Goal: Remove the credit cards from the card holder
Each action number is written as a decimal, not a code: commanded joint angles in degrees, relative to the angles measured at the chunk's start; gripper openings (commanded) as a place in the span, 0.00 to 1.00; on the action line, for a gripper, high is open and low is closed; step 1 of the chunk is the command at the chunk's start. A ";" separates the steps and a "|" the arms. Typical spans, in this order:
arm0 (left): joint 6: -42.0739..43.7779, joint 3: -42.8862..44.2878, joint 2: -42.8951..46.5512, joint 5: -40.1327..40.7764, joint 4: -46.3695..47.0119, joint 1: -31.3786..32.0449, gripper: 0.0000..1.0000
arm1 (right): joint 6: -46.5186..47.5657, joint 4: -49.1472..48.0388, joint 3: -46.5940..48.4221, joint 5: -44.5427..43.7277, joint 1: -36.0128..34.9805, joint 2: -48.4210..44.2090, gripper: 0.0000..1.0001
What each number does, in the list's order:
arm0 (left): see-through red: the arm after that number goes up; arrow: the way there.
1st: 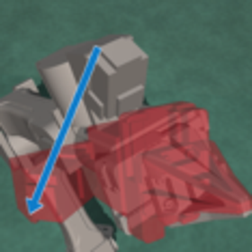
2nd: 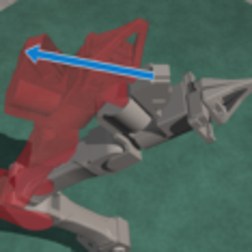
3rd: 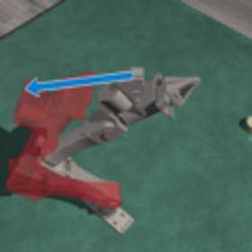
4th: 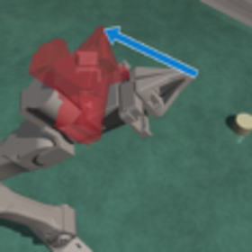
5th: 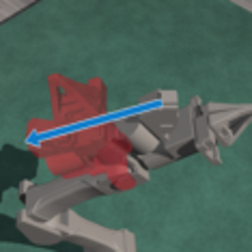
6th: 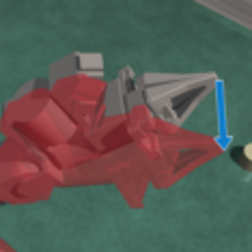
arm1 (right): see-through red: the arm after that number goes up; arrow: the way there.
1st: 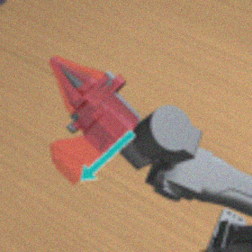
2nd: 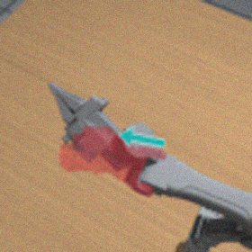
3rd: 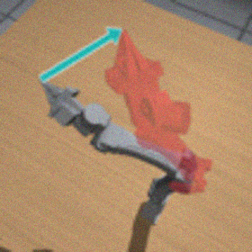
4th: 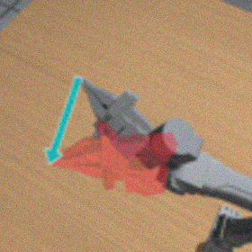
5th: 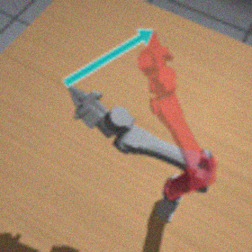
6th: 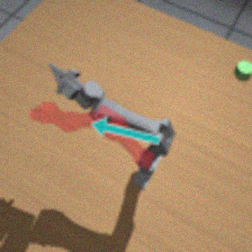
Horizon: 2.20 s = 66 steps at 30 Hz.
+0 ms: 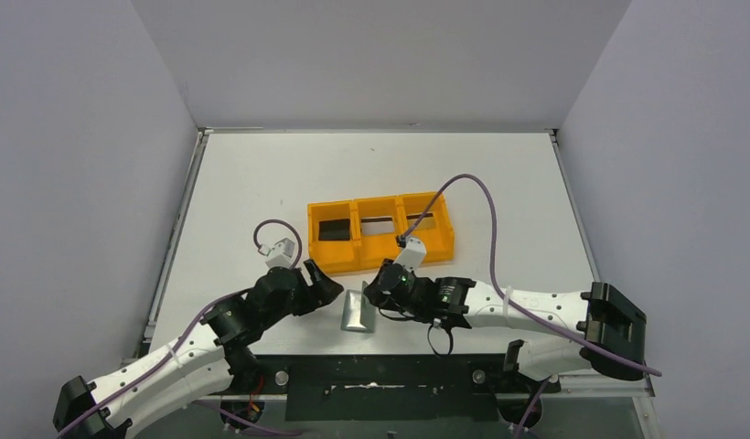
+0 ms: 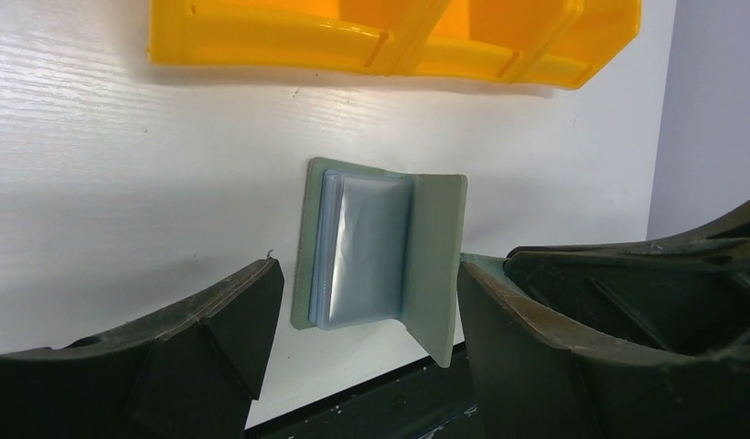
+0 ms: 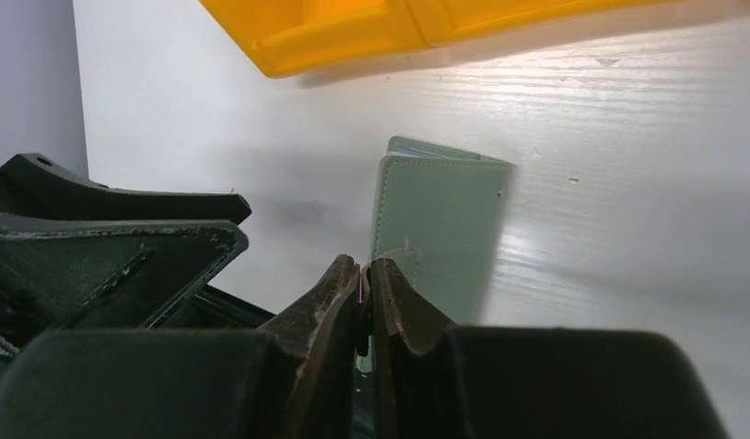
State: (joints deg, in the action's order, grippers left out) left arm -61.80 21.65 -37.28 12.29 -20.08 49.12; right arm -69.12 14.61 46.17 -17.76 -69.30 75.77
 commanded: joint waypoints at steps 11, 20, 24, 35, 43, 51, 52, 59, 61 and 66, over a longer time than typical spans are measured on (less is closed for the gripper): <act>-2.28 6.57 -7.74 -10.34 4.01 -1.69 0.69 | -5.28 3.96 -8.12 7.56 5.78 -8.26 0.04; 3.33 10.51 -16.75 -13.21 8.50 -1.84 0.68 | -6.11 2.14 -15.54 6.90 8.42 -10.46 0.04; 3.79 10.18 -20.31 -15.25 11.89 -1.93 0.68 | -3.49 3.52 -15.16 8.01 12.59 -9.79 0.05; 2.66 9.73 -26.71 -17.08 15.48 -2.12 0.63 | -0.12 1.47 -13.68 13.43 19.05 -5.37 0.05; 2.12 10.35 -29.13 -20.93 18.28 -2.01 0.55 | -4.08 -3.82 -18.90 15.67 18.89 -6.29 0.04; 2.03 10.20 -32.99 -22.94 17.65 -1.51 0.55 | -5.71 -3.02 -20.36 15.12 18.52 -8.04 0.04; 2.16 9.98 -33.51 -23.85 18.43 -1.42 0.54 | -5.90 -3.02 -20.49 15.11 18.43 -8.24 0.04; 3.09 12.75 -37.68 -28.89 25.15 1.70 0.33 | -6.60 -2.50 -20.45 15.04 18.10 -8.26 0.05; 4.06 15.12 -39.38 -28.58 24.31 2.45 0.33 | -6.60 -1.75 -19.89 14.76 17.98 -8.39 0.07; 4.62 17.70 -43.03 -28.45 25.31 2.99 0.35 | -5.88 0.94 -18.37 12.83 18.01 -10.29 0.15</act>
State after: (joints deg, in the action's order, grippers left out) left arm -58.74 35.66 -78.63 -15.00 0.27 51.79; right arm -74.70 14.06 25.61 -2.59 -50.72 68.47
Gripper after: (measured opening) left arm 0.344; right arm 0.122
